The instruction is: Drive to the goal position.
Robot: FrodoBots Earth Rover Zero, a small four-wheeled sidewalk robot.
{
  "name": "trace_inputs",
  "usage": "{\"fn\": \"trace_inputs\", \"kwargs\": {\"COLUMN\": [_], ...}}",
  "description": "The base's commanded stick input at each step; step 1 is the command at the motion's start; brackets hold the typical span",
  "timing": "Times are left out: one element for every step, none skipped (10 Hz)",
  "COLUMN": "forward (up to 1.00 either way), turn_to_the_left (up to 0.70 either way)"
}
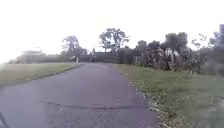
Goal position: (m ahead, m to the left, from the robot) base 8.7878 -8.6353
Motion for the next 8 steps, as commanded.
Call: {"fn": "trace_inputs", "kwargs": {"forward": [0.70,0.70,0.70,0.70,0.70,0.70,0.70,0.70], "turn_to_the_left": [0.00,0.00,0.00,0.00,0.00,0.00,0.00,0.00]}}
